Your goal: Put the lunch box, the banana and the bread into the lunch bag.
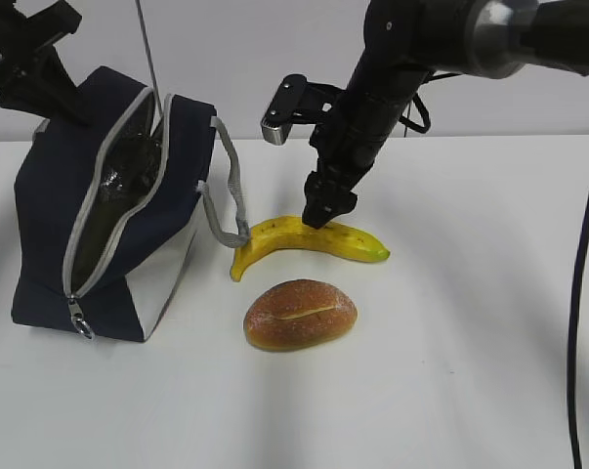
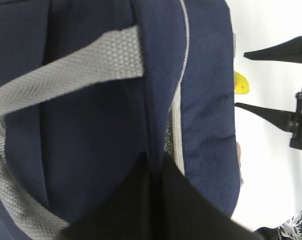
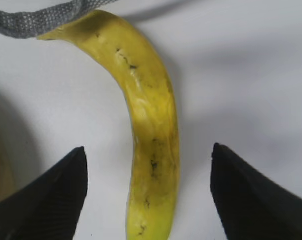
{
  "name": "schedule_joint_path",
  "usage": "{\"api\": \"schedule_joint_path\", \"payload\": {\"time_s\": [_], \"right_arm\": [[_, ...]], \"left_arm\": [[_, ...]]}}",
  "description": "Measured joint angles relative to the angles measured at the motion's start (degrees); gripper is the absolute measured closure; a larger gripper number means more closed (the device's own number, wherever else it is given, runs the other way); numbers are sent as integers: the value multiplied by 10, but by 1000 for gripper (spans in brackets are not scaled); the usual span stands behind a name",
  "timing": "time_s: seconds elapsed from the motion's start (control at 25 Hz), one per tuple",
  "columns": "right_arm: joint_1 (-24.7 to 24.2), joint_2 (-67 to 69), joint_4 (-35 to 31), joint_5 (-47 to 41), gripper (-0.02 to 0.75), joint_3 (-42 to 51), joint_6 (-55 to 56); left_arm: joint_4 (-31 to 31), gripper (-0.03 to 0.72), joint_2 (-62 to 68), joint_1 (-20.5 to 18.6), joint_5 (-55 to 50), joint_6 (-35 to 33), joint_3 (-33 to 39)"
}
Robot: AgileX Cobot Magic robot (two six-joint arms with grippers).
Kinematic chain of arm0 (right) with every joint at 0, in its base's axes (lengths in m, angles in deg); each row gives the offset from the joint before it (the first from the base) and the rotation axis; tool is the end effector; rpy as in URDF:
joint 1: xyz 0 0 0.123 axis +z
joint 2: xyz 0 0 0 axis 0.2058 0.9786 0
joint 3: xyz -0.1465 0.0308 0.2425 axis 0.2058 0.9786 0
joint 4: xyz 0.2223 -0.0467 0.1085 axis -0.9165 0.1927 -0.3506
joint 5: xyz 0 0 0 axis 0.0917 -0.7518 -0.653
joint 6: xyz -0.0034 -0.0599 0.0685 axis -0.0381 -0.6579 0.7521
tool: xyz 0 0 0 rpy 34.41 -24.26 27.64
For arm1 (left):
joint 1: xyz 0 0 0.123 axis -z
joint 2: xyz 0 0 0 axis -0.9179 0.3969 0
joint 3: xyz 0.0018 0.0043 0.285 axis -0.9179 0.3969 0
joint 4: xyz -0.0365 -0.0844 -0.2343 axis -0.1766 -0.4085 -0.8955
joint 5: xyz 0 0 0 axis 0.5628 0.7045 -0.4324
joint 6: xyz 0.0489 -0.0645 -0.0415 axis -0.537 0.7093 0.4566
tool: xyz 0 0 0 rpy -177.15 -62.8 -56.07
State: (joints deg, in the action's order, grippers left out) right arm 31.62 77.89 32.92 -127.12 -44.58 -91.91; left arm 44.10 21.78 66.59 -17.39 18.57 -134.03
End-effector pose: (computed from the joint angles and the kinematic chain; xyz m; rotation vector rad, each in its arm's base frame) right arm 0.4518 0.1783 0.2017 -1.7097 2.1700 0.0739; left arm 0.3871 -0.0454 0.3150 0.1199 2.7254 -0.7327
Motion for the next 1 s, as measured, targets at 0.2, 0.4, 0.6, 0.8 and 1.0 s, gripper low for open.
{"api": "schedule_joint_path", "payload": {"time_s": [0.2, 0.4, 0.6, 0.8, 1.0], "right_arm": [[0, 26, -18, 8, 173, 0, -15], [0, 44, -19, 27, 174, 0, -19], [0, 61, -20, 43, 174, 0, -19], [0, 79, -21, 43, 215, 0, -20], [0, 80, -24, 44, 449, 0, -20]], "left_arm": [[1, 691, 0, 0, 1, -3, 0], [1, 691, 0, 0, 2, -4, 0], [1, 691, 0, 0, 2, -4, 0], [1, 691, 0, 0, 2, -4, 0], [1, 691, 0, 0, 2, -6, 0]]}}
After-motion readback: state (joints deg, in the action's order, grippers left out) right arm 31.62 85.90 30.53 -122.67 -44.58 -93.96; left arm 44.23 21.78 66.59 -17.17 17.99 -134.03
